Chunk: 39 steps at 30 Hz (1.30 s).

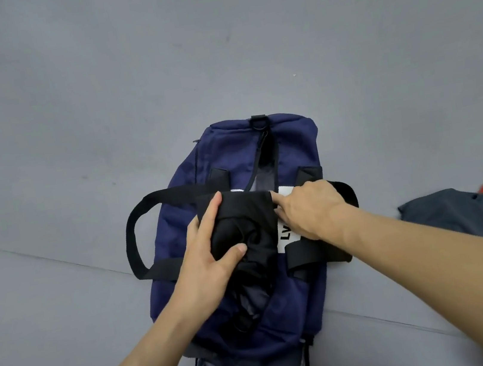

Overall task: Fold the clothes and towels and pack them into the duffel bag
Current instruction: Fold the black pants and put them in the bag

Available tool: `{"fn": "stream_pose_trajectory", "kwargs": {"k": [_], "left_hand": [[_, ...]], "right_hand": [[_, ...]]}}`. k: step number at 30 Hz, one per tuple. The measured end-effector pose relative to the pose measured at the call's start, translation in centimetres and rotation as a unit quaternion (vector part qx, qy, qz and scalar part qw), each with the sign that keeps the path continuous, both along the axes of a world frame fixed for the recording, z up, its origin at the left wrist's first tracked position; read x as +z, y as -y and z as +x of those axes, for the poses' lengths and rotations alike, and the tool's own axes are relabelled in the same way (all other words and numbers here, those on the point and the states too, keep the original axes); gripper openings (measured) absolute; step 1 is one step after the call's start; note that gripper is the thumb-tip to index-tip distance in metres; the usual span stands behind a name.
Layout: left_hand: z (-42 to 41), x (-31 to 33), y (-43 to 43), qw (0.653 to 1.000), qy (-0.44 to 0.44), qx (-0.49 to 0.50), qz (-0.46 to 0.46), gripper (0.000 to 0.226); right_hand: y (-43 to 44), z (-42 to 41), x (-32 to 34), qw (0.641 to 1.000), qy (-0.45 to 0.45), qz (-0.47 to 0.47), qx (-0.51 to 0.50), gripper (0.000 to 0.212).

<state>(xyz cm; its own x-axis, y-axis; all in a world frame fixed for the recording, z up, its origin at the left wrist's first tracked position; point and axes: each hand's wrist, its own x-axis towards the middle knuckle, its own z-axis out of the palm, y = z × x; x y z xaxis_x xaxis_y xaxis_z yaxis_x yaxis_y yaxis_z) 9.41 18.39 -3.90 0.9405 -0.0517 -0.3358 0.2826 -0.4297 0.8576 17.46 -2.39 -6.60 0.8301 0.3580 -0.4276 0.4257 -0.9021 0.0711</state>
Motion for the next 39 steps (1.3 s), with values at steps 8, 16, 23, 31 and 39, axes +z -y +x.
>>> {"fn": "stream_pose_trajectory", "kwargs": {"k": [8, 16, 23, 31, 39], "left_hand": [[-0.3, 0.0, -0.3, 1.0, 0.0, 0.006, -0.007, 0.087], [1.5, 2.3, 0.7, 0.999, 0.009, -0.002, -0.04, 0.083], [5.7, 0.8, 6.1, 0.992, -0.001, -0.129, -0.013, 0.087], [8.7, -1.9, 11.7, 0.98, 0.033, -0.192, 0.051, 0.085], [7.3, -4.5, 15.1, 0.971, 0.025, -0.212, 0.109, 0.087]], "right_hand": [[1.2, -1.2, 1.3, 0.987, 0.085, 0.116, -0.07, 0.035], [5.4, -4.5, 4.4, 0.927, 0.059, 0.278, -0.244, 0.043], [7.2, -5.8, 5.6, 0.918, -0.004, 0.292, -0.268, 0.08], [10.1, -5.3, 6.7, 0.927, -0.024, 0.28, -0.248, 0.089], [10.5, -4.6, 6.1, 0.914, 0.018, 0.306, -0.265, 0.079]]}}
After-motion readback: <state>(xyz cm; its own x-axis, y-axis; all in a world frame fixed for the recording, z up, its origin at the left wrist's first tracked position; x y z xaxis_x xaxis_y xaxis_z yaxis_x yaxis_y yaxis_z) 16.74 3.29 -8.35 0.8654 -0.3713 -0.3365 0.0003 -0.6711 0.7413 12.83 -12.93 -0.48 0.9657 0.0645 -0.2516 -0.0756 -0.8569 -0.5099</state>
